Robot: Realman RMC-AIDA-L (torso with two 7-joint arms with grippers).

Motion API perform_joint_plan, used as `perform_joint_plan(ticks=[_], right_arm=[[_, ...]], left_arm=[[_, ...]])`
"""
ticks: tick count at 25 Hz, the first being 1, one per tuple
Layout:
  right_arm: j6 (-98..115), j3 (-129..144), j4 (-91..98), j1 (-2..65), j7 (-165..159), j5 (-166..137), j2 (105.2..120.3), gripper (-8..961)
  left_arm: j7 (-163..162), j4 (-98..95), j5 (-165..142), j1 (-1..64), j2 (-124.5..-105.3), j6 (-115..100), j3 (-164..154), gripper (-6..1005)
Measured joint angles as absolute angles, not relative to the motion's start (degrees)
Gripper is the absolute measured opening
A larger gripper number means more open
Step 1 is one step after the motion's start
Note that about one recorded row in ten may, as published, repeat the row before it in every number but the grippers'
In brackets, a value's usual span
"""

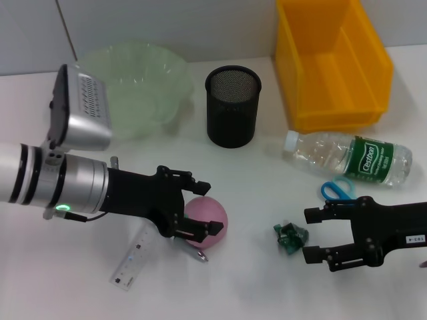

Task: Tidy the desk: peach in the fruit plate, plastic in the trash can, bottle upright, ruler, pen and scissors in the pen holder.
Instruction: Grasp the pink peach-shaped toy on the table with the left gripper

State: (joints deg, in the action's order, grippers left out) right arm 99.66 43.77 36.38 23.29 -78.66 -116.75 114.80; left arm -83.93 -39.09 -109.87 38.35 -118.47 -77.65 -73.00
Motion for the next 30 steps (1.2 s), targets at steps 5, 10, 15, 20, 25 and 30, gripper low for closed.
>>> perform_joint_plan(ticks=[5,10,15,20,25,30], right_arm=[[99.7,43.8,36.4,23.3,-78.7,-116.8,114.71,826],[99.7,43.6,36.4,23.3,-78.7,-116.8,114.69,826],[99.7,43.5,36.4,23.3,-78.7,-116.8,114.69,826],[99.7,43.5,36.5,23.3,-78.7,-116.8,114.75,826],[99.7,43.4,36.5,23.5,-78.7,-116.8,114.8,826],[99.7,43.3,36.5,23.5,-78.7,-116.8,114.83,826]], left_arm=[[-83.9,-39.2,-110.0,38.4,-118.5,-74.9,-75.6,791],[-83.7,-39.0,-110.6,38.4,-118.44,-73.0,-77.4,788],[-83.8,-38.8,-111.2,38.4,-118.52,-73.2,-77.5,785],[-83.5,-38.8,-111.3,38.4,-118.6,-73.2,-77.6,768],[-83.4,-39.2,-111.3,38.3,-118.63,-72.6,-77.6,686],[-83.3,-39.3,-111.1,38.1,-118.65,-72.5,-77.6,554]])
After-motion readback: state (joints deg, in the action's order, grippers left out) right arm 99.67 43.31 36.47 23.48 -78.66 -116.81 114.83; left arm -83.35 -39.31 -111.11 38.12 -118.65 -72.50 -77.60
